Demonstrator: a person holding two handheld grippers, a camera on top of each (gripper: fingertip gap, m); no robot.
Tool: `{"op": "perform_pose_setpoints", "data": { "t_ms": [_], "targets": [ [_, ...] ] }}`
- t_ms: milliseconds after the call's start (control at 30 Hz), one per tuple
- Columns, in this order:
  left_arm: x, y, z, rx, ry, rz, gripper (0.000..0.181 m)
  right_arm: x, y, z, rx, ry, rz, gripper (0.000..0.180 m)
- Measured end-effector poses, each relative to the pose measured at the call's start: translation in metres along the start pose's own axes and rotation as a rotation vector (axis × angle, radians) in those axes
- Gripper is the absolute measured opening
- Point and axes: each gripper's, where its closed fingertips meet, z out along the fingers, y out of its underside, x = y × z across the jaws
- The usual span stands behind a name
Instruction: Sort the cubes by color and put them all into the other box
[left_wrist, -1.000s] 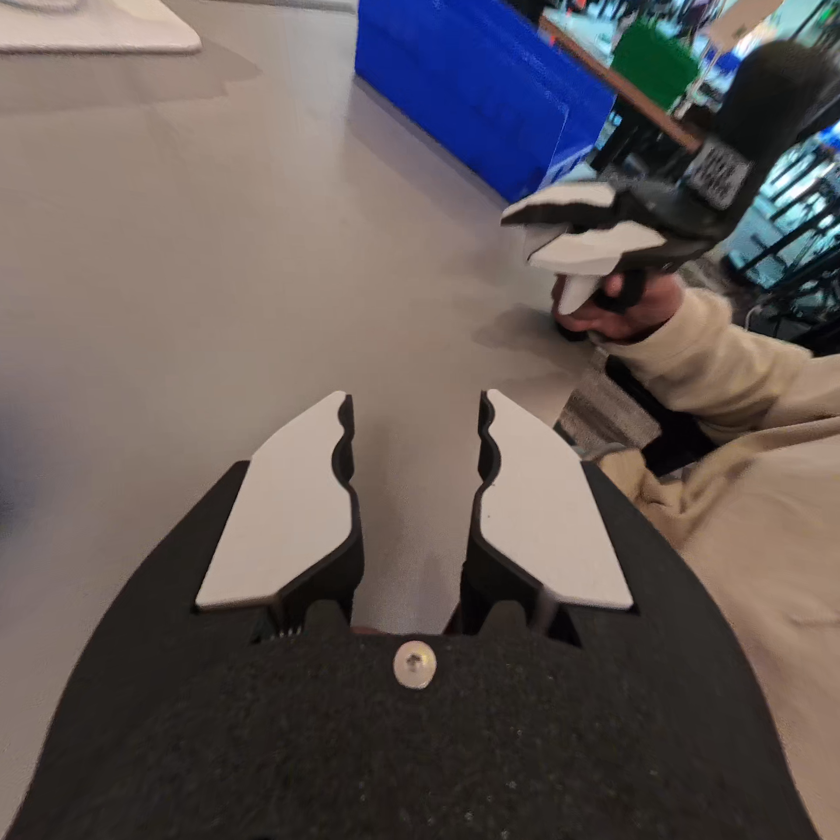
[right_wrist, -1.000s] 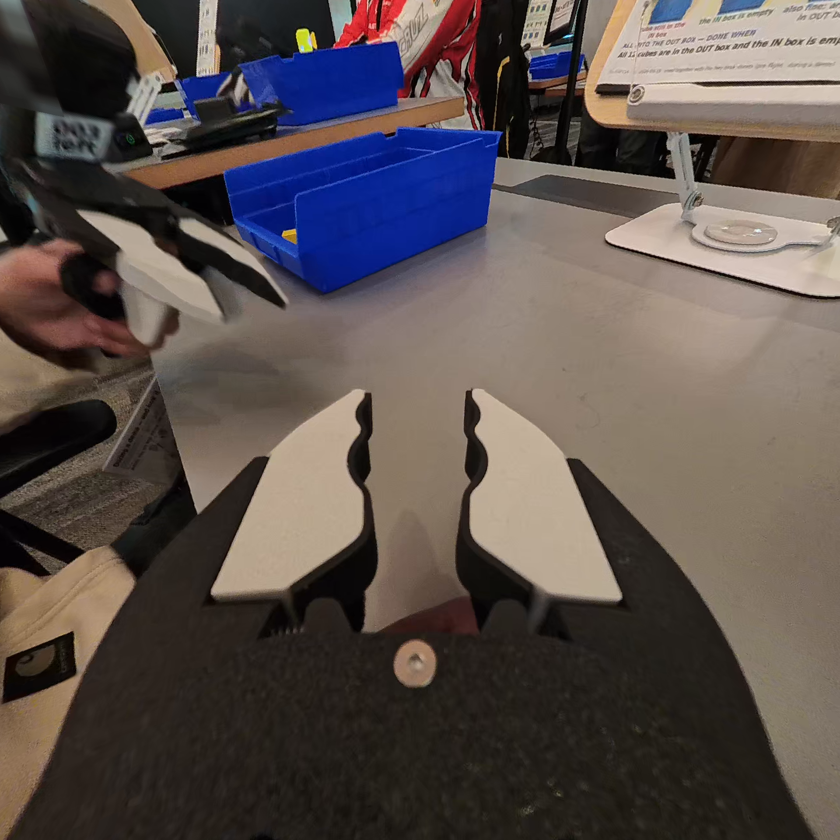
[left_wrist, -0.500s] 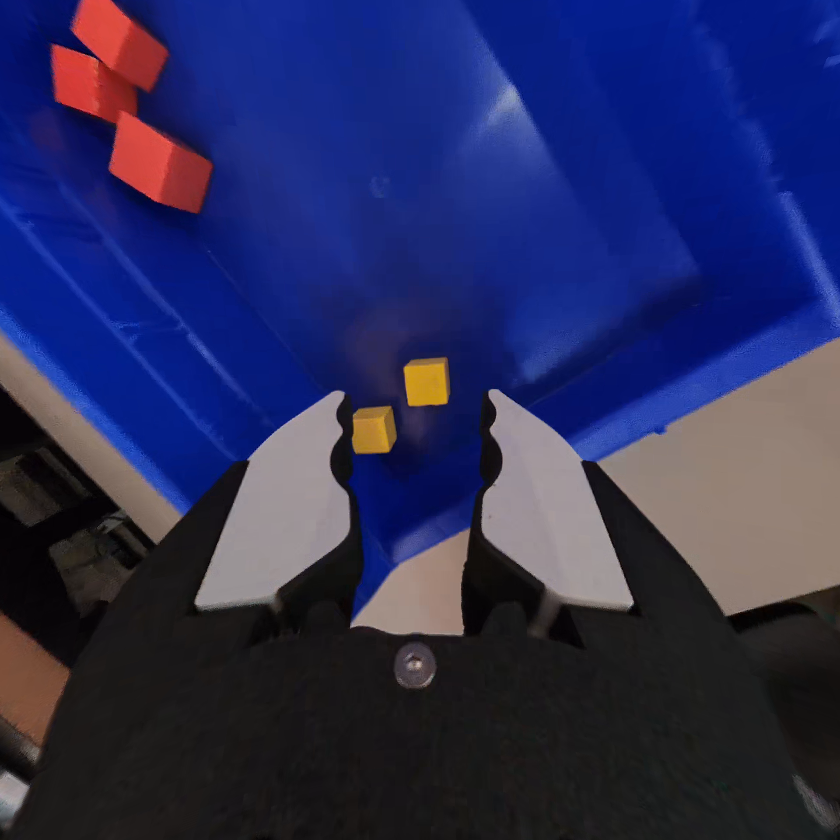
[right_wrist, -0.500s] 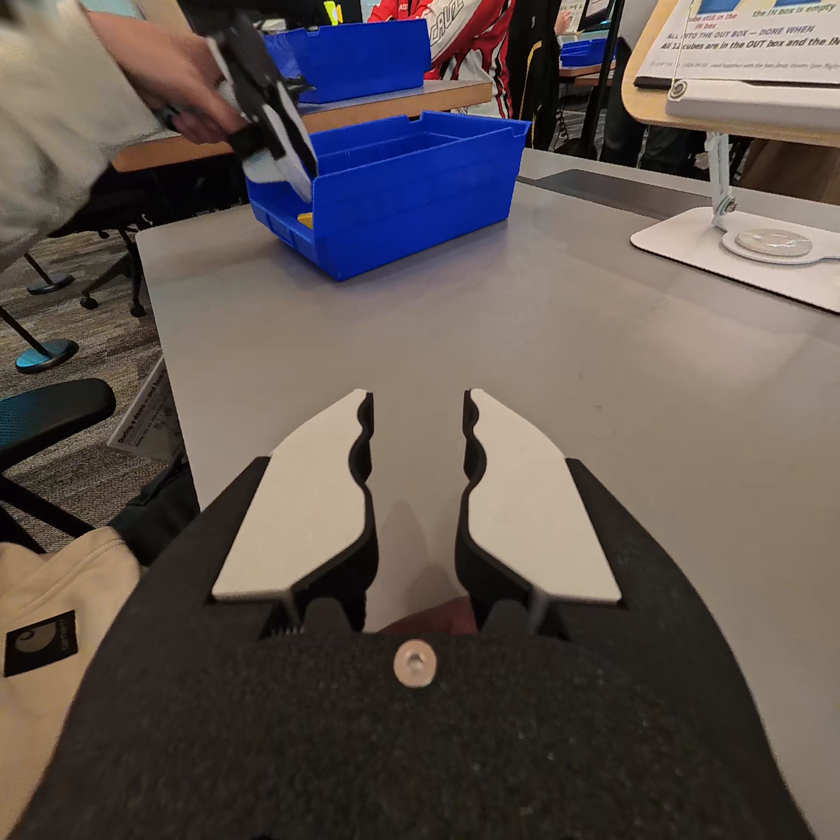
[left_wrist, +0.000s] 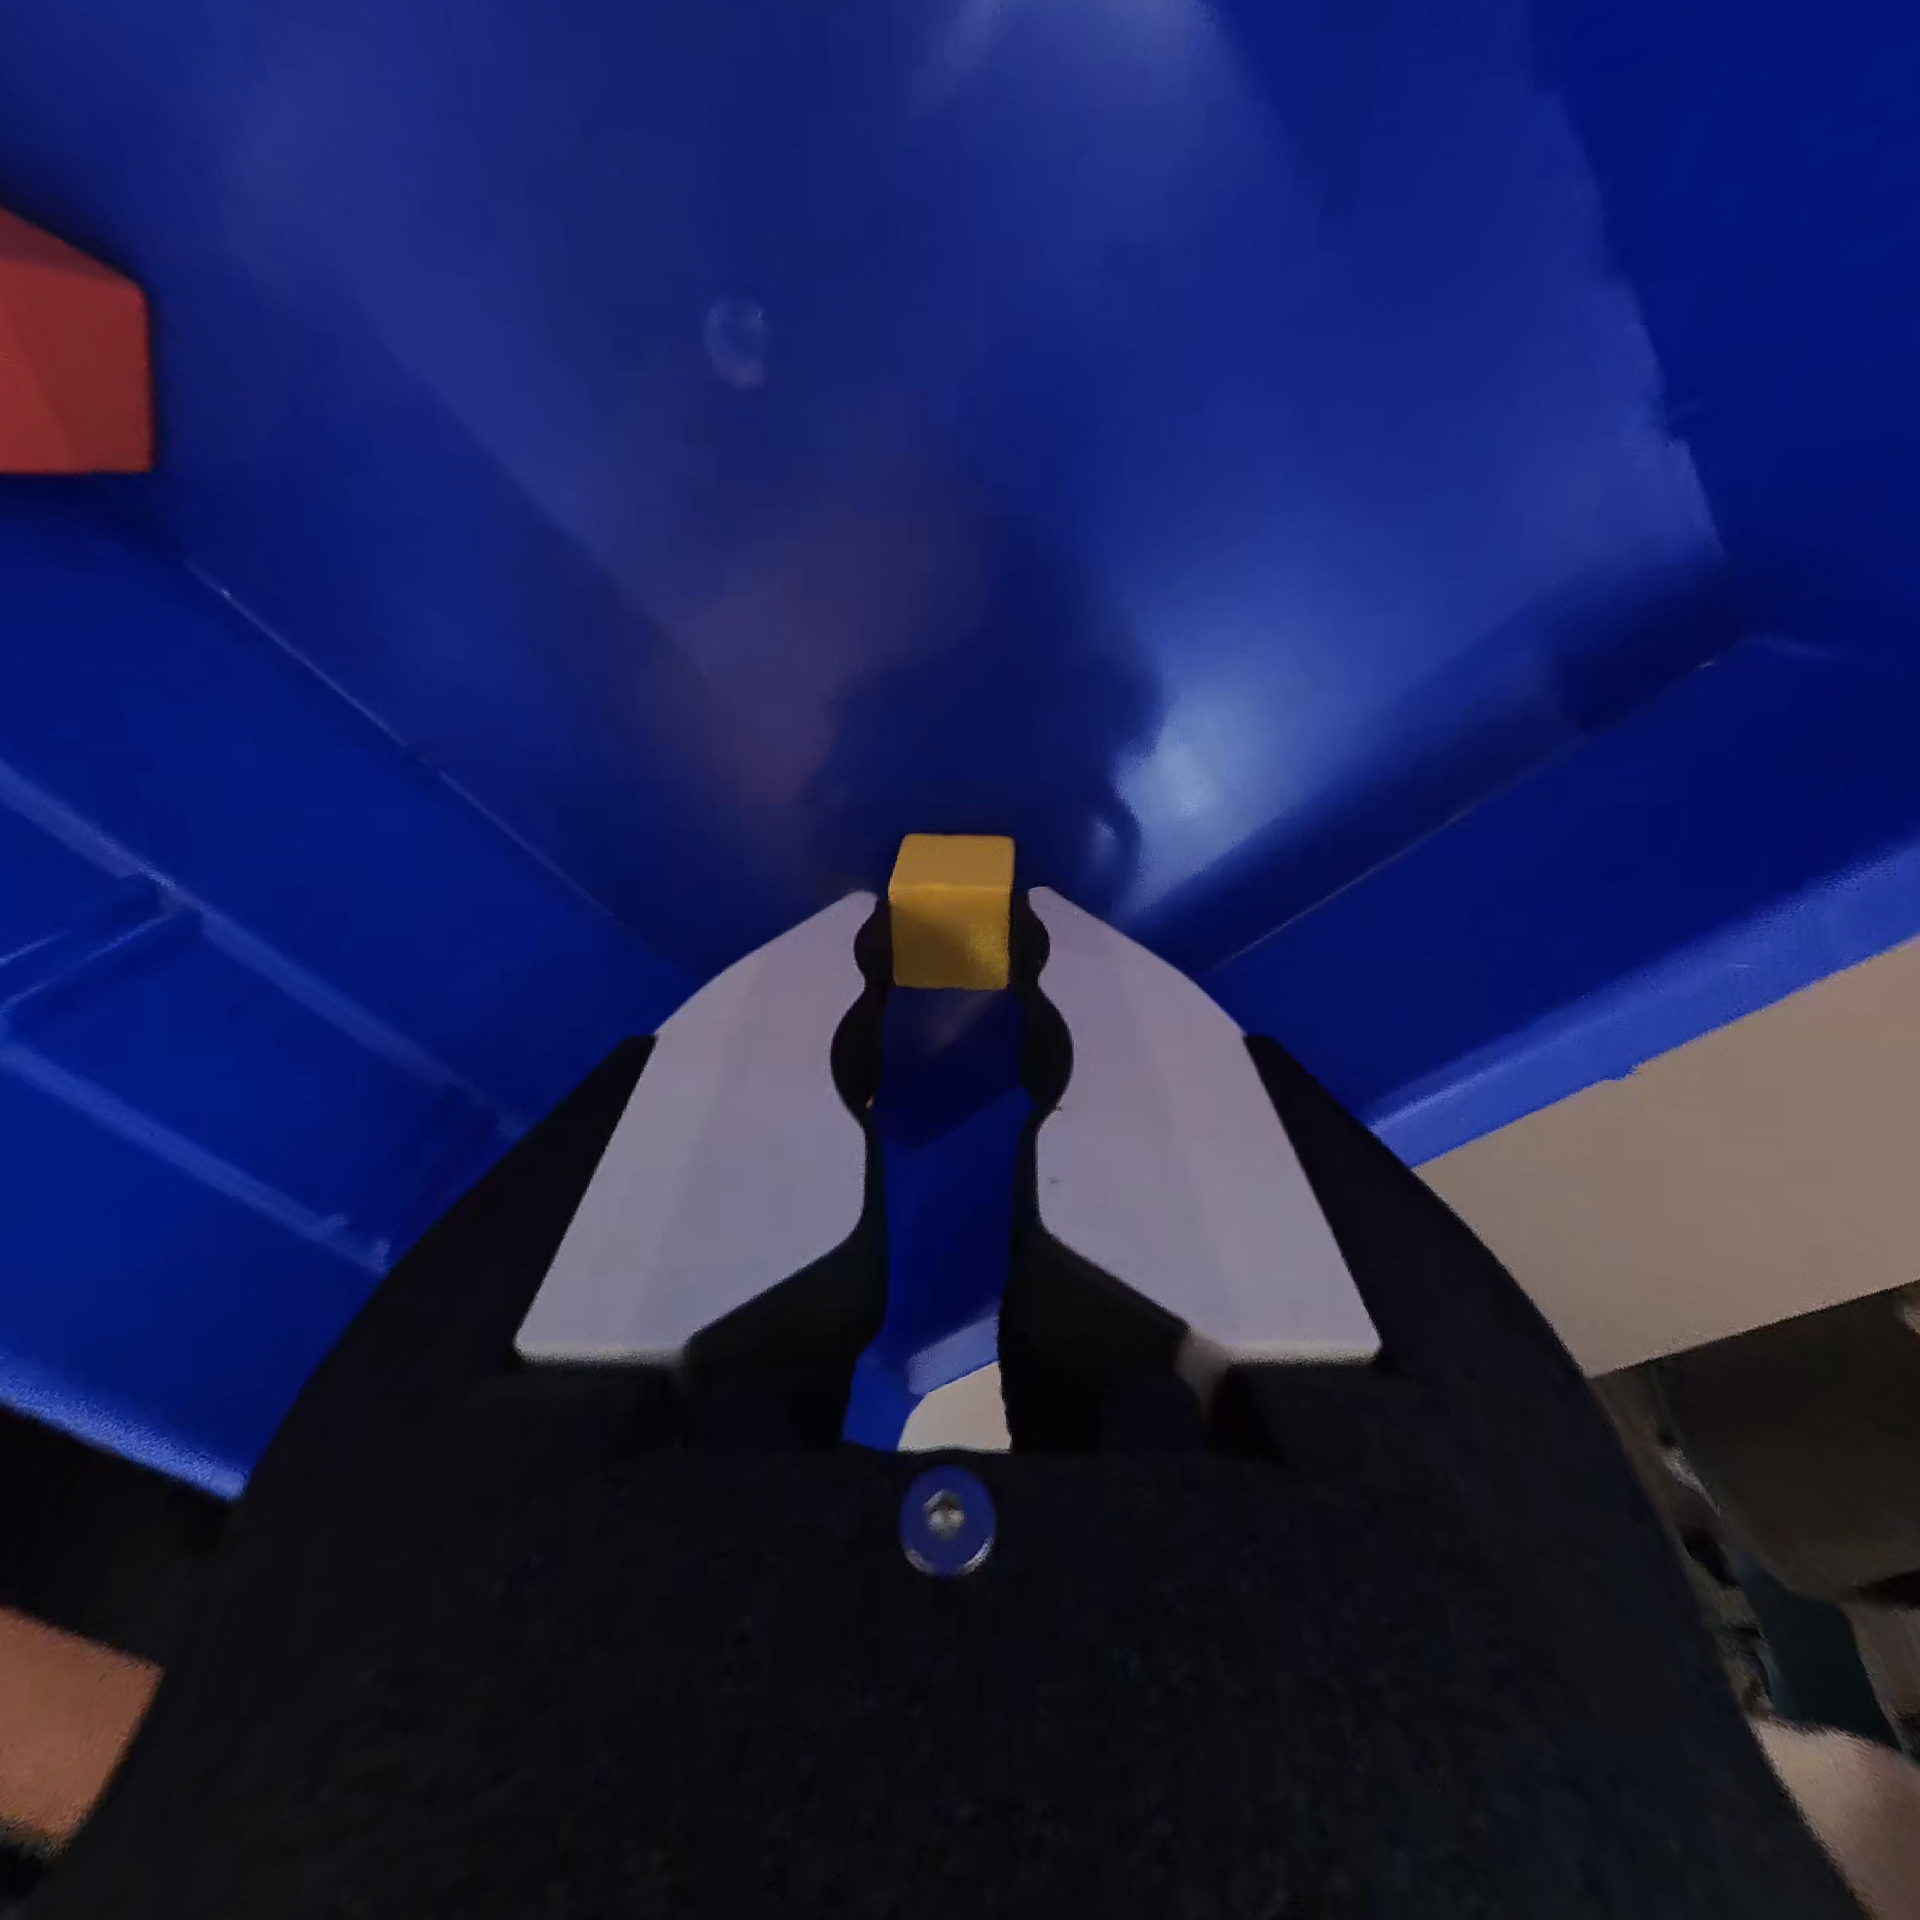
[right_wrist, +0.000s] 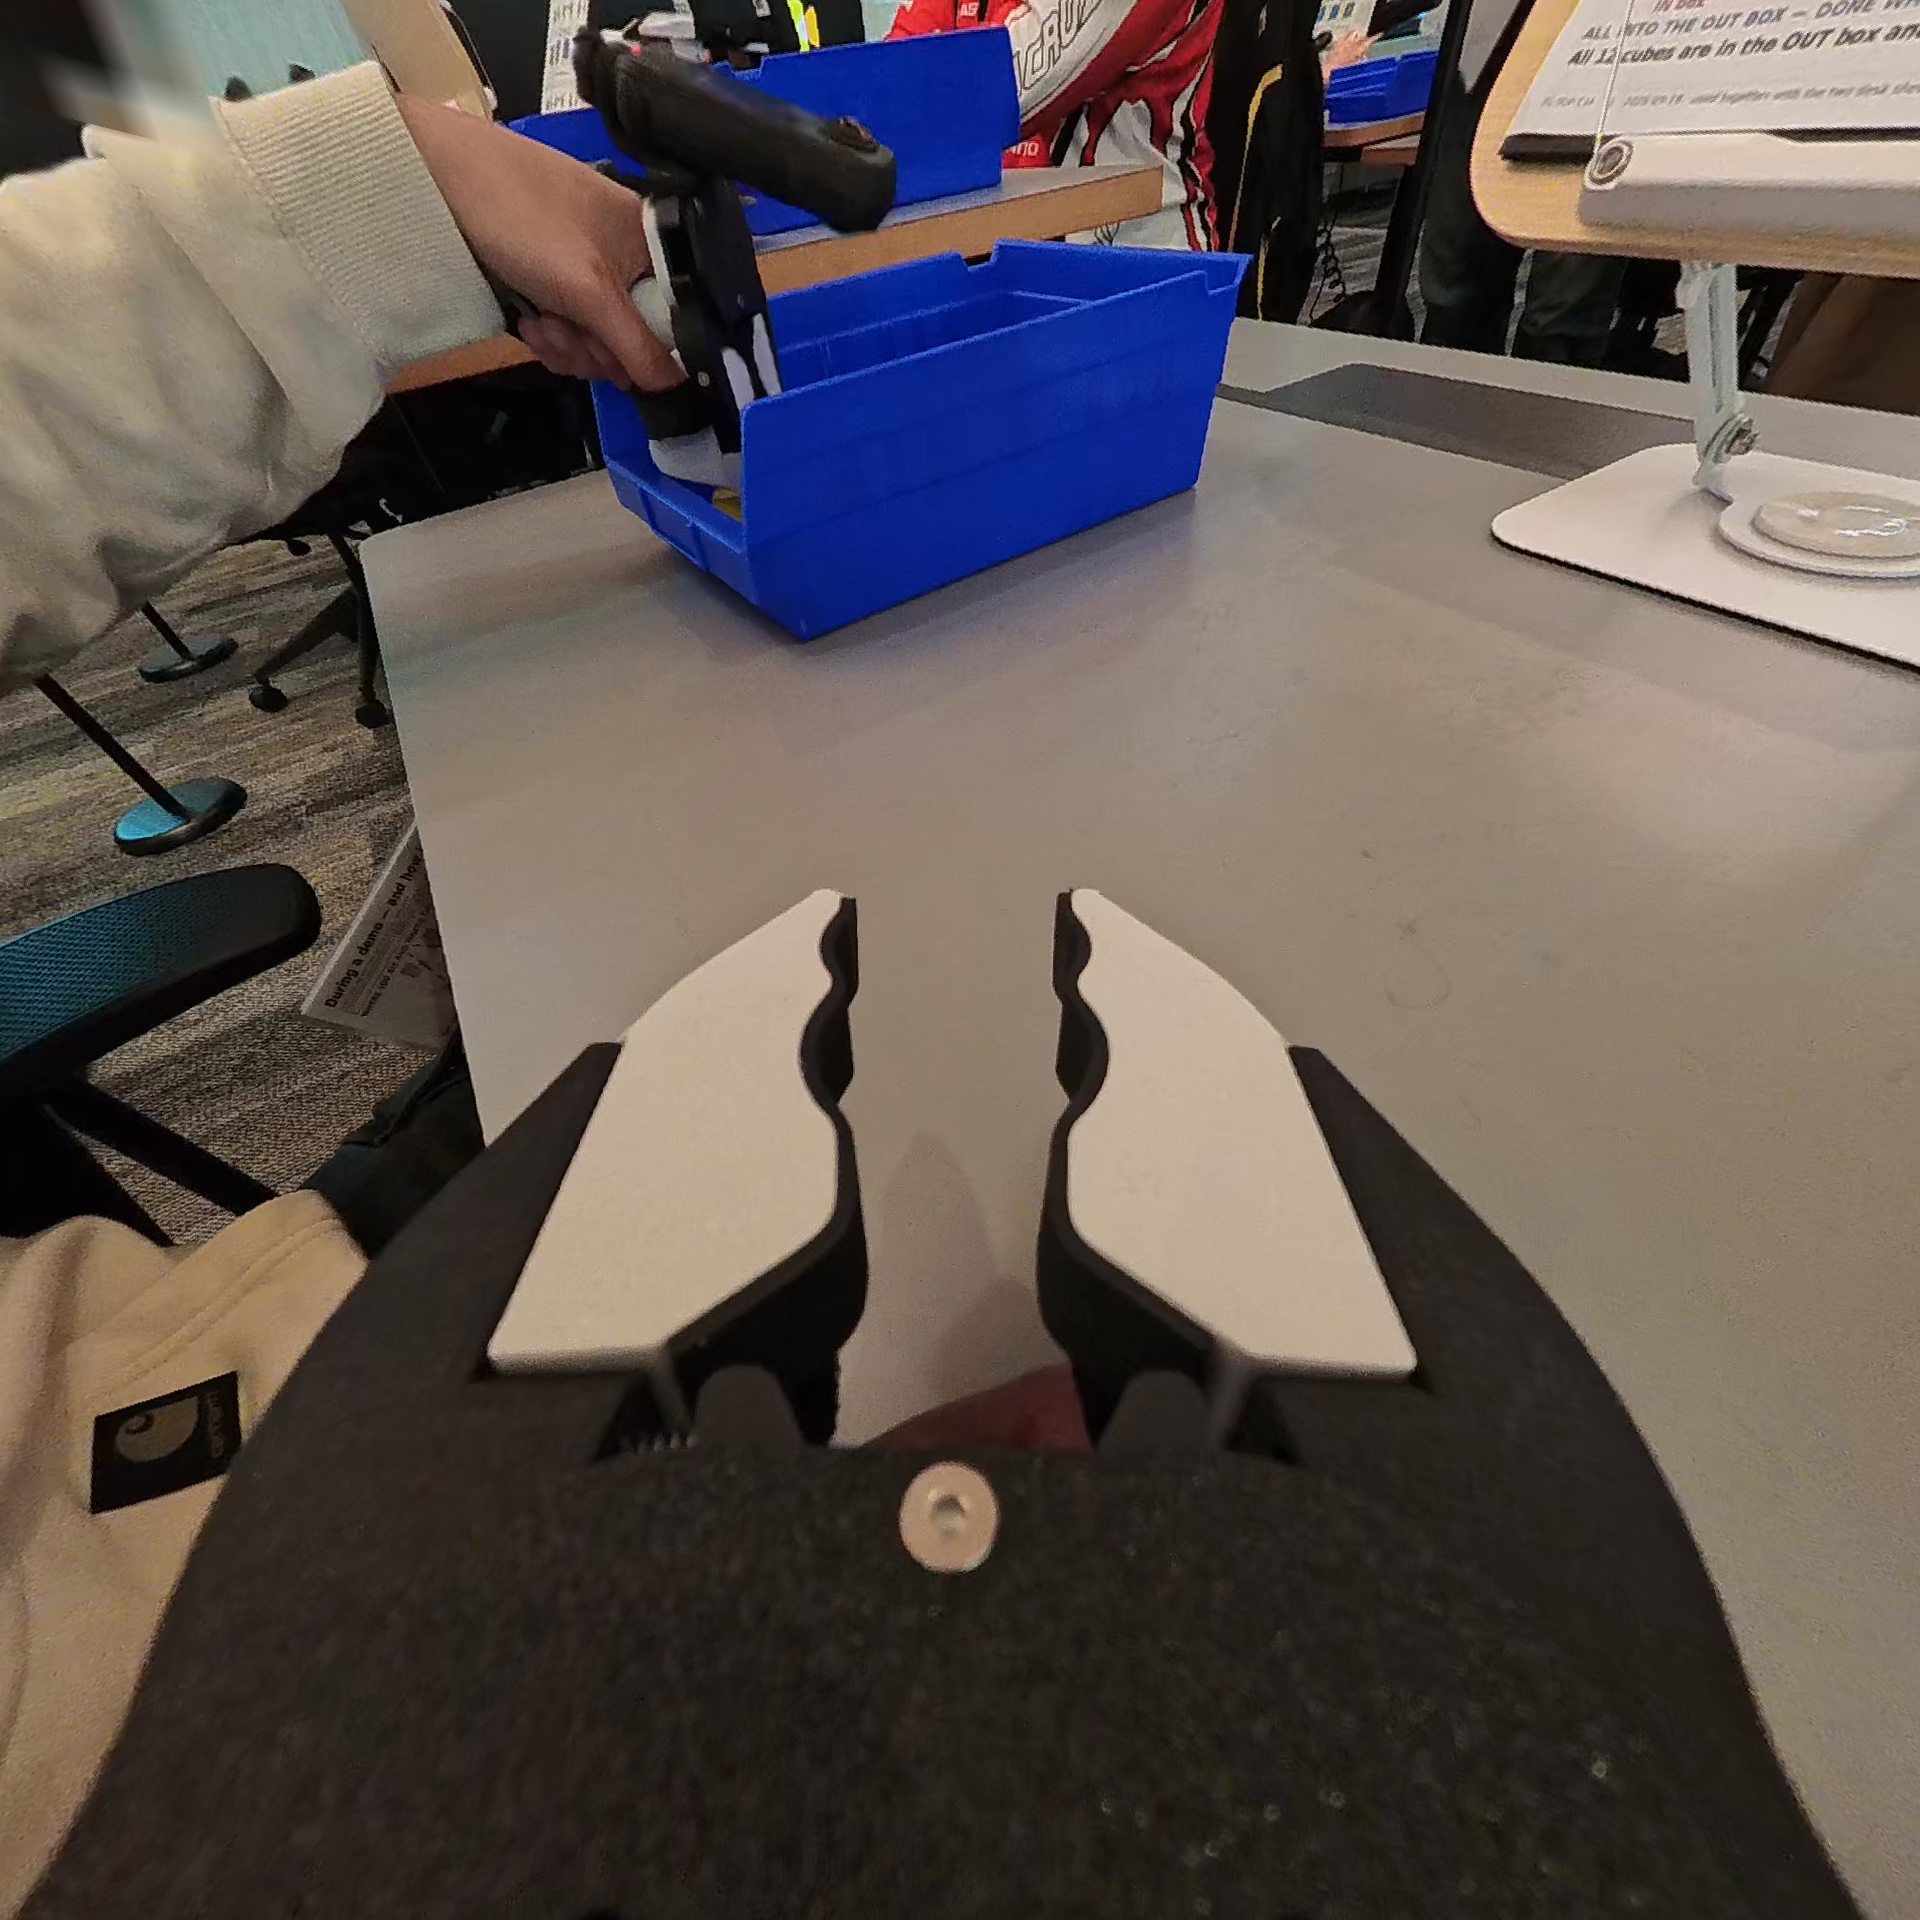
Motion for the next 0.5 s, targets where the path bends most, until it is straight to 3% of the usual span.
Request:
{"op": "perform_pose_setpoints", "data": {
  "t_ms": [133,333,433,500],
  "targets": [
    [0.013,-0.023,-0.03,0.213,0.018,-0.008,0.022,0.005,-0.003,-0.005,0.006,0.028,-0.026,0.036],
    [0.102,-0.071,-0.12,0.789,0.175,0.066,0.021,0.029,-0.017,-0.026,0.054,0.107,-0.067,0.035],
    [0.163,-0.083,-0.164,1.069,0.384,0.098,0.021,0.044,-0.02,-0.036,0.068,0.151,-0.09,0.035],
    [0.195,-0.088,-0.172,1.172,0.515,0.1,0.021,0.053,-0.019,-0.041,0.073,0.168,-0.096,0.035]
  ]
}}
